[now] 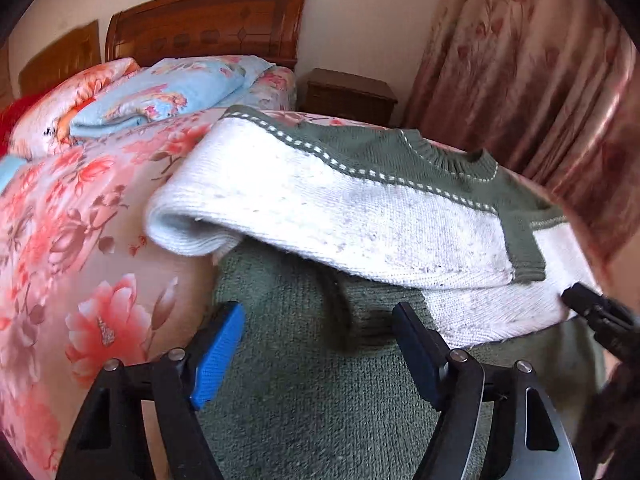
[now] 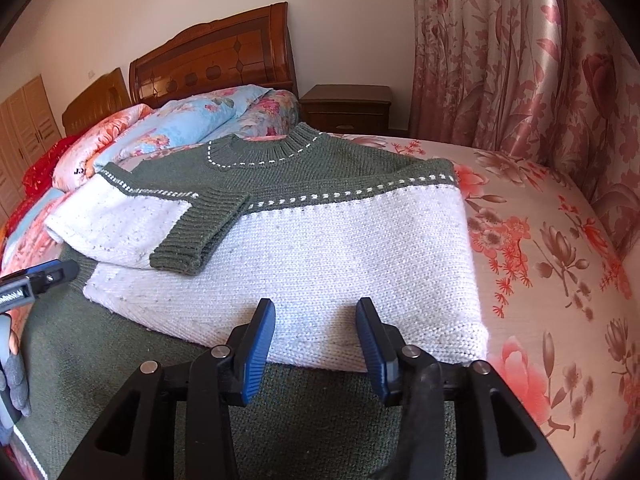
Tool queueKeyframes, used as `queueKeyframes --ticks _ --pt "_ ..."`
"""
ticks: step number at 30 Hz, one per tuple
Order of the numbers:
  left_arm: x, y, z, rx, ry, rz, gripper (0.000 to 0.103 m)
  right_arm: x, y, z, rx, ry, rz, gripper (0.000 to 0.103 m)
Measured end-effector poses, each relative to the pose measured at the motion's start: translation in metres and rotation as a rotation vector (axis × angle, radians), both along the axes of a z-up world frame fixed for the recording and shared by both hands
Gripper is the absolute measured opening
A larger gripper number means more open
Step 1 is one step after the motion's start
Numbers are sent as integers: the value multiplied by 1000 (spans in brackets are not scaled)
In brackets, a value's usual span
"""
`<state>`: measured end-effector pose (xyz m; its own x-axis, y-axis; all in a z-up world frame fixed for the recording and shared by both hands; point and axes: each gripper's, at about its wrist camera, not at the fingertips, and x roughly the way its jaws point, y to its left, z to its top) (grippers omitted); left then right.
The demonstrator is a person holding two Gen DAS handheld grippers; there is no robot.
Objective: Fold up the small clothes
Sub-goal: 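Grasp the sweater side with the right gripper and fold it inward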
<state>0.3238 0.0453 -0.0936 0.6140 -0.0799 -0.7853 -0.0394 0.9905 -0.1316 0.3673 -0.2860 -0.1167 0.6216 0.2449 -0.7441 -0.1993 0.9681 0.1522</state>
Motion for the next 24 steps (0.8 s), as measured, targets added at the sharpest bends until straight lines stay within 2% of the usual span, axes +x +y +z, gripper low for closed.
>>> queueKeyframes --ticks 6,9,11,13,17,19,20,24 --pt "-1 2 0 0 1 12 103 4 -1 2 2 29 13 45" --pt "-4 4 2 7 -8 26 103 4 0 10 58 58 -37 42" --pt "-6 8 3 3 -16 44 103 2 11 19 114 36 -5 42" --pt "-9 11 5 6 -32 68 103 5 29 23 115 37 41 42" --pt "-11 11 7 36 -43 85 103 28 59 11 183 135 113 39" --pt "-11 11 7 41 -41 90 103 35 69 10 170 126 96 39" --pt "-11 11 7 42 -39 92 103 39 73 10 172 130 96 37" --pt "-10 8 6 50 -27 91 103 48 73 10 229 132 85 11"
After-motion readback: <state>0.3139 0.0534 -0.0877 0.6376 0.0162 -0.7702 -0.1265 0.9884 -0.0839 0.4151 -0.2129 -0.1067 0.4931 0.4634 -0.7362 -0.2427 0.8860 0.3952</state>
